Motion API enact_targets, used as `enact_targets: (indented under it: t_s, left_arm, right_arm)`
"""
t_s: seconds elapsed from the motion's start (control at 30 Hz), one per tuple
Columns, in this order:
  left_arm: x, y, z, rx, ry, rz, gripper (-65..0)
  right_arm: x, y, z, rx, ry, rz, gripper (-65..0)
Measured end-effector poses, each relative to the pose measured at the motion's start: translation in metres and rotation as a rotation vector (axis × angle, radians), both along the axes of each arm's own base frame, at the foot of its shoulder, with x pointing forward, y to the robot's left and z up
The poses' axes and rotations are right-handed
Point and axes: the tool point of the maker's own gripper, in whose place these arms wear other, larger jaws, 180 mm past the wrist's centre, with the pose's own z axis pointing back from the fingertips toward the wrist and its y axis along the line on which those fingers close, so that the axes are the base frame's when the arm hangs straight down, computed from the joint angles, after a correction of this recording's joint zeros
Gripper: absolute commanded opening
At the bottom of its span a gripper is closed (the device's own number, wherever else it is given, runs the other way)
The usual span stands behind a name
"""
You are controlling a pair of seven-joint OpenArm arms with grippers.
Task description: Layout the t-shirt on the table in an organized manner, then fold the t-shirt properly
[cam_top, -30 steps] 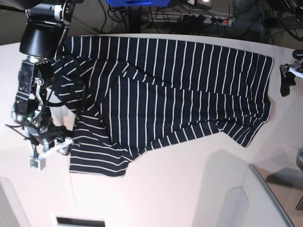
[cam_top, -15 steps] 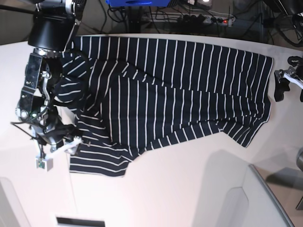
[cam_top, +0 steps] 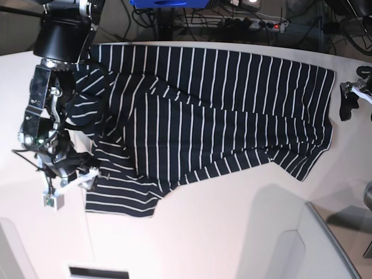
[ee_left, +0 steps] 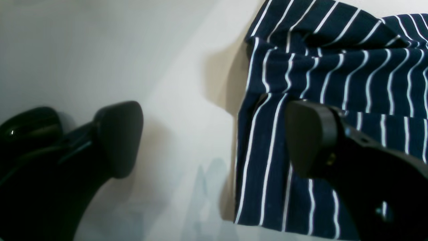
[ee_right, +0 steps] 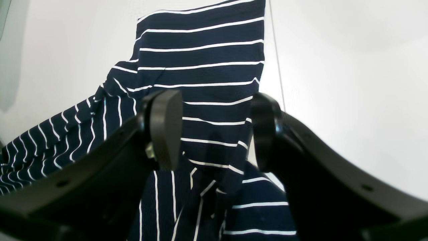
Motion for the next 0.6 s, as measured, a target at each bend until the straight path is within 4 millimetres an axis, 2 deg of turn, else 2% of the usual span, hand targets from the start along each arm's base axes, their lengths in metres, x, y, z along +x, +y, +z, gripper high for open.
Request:
enact_targets:
  t_s: [0.1,0.23,0.43,0.5,0.6]
  left_arm:
    - [0.003,-0.001,0.003,0.008,-0.006,-0.009,0.0]
    - [0.007,-0.003,0.011,0.019,-0.027,-0.019,0.0]
    - [-0.004,0.002,-0.007,-0.015,0.016,0.012,0.0]
    - [-0.012,0.010,-0.011,-0.027,0.025,0.048,0.0]
    - [-0.020,0.027,-0.007,-0.019,0.015,0.104,0.0]
  right_arm:
    - [0.000,0.008,0.000,-0.016,0.003,0.033,-34.5]
    - [-0.008,0.049,0.000,-0.059,-0.002,0.183,-34.5]
    - [-0.024,0.142,0.016,-0.075,-0.060,0.453,-34.5]
    - [-0.034,0.177,0.019,-0.081,-0.071,0.559,-34.5]
    - [-0.054,0.227,0.023,-0.089,-0.091,0.721,-34.8]
